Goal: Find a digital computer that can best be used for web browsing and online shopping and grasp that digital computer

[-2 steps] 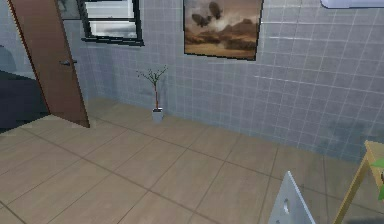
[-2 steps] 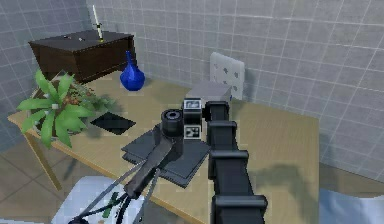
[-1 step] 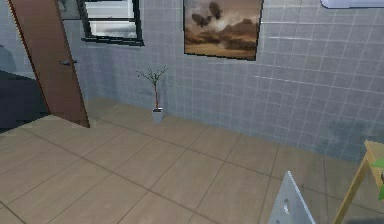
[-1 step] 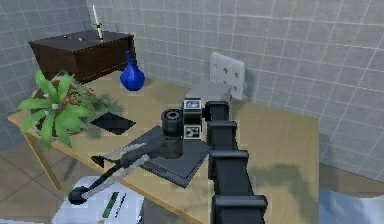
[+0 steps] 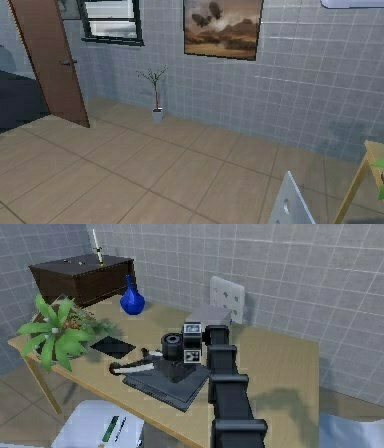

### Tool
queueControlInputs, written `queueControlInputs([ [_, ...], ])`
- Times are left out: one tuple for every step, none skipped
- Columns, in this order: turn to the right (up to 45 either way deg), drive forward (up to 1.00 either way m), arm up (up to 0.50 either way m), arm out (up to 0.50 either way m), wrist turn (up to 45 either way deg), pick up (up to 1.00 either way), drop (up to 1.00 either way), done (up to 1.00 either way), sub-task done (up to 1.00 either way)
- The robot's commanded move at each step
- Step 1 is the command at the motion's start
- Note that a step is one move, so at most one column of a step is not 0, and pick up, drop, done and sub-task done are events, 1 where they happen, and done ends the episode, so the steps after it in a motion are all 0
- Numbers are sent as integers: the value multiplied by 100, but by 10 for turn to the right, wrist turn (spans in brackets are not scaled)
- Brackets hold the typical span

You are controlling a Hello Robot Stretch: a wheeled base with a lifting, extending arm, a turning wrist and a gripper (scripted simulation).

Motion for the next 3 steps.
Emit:
queueControlInputs([
  [0, 0, 0, 0, 450, 0, 0, 0, 0],
  [0, 0, 0, 0, 30, 0, 0, 0, 0],
  [0, 0, -30, 0, 0, 0, 0, 0, 0],
])
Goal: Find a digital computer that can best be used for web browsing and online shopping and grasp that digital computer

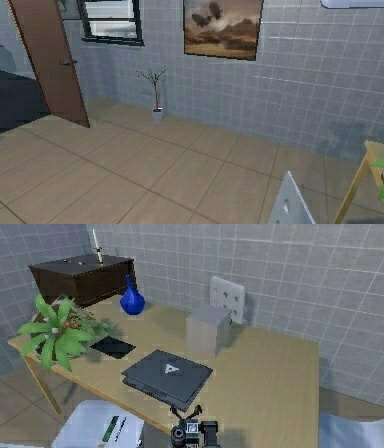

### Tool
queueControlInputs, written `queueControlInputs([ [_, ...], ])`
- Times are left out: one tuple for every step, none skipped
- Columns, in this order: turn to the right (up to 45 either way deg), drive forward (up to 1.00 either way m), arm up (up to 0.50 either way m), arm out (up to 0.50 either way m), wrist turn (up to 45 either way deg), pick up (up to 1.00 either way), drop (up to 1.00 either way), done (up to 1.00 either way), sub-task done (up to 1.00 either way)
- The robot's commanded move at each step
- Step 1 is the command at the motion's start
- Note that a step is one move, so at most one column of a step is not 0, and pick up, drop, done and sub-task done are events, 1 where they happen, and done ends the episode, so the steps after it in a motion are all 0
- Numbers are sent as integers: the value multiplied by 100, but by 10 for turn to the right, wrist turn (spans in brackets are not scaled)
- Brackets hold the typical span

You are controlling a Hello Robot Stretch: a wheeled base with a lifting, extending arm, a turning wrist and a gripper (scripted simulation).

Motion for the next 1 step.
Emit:
queueControlInputs([
  [0, 0, 0, 0, 0, 100, 0, 0, 0],
])
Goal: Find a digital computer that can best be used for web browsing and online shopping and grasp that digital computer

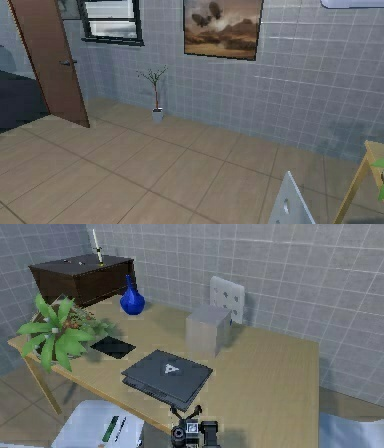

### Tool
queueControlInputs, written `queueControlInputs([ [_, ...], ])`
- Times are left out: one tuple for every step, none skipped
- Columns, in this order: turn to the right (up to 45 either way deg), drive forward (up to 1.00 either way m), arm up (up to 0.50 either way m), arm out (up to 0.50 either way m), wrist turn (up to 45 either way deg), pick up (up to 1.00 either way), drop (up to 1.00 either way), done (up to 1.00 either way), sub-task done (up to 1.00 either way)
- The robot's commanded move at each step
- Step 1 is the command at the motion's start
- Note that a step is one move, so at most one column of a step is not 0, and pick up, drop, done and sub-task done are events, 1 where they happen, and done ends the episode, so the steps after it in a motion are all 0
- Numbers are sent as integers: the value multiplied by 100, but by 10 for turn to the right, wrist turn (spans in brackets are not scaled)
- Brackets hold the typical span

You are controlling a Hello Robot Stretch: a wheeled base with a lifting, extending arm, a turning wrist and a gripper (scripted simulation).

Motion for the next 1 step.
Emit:
queueControlInputs([
  [0, 0, 10, 0, 0, 0, 0, 0, 0],
])
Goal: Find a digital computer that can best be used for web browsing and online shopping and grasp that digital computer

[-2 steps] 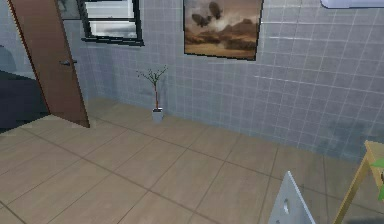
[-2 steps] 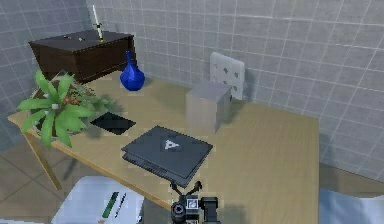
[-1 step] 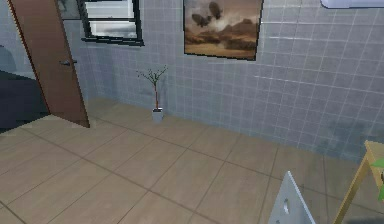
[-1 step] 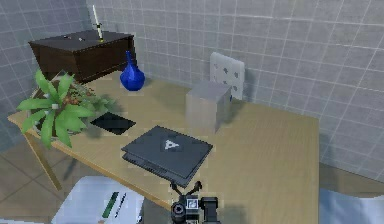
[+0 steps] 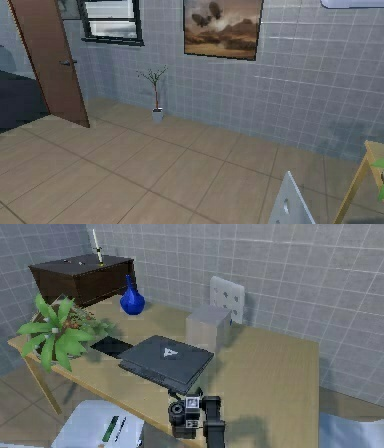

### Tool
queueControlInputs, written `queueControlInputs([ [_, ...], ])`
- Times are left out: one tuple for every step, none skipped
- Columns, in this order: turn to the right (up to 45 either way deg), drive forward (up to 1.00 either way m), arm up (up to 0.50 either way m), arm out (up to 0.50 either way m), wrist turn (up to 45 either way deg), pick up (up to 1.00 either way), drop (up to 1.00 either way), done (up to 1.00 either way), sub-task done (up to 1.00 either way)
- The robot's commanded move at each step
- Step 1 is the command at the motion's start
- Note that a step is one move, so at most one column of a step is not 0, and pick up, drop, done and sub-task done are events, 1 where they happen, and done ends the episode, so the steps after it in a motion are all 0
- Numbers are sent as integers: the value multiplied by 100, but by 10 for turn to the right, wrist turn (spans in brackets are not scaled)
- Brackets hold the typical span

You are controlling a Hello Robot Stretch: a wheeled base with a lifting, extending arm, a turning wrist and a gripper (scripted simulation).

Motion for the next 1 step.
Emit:
queueControlInputs([
  [0, 0, 0, 0, 0, 0, 0, 100, 0],
])
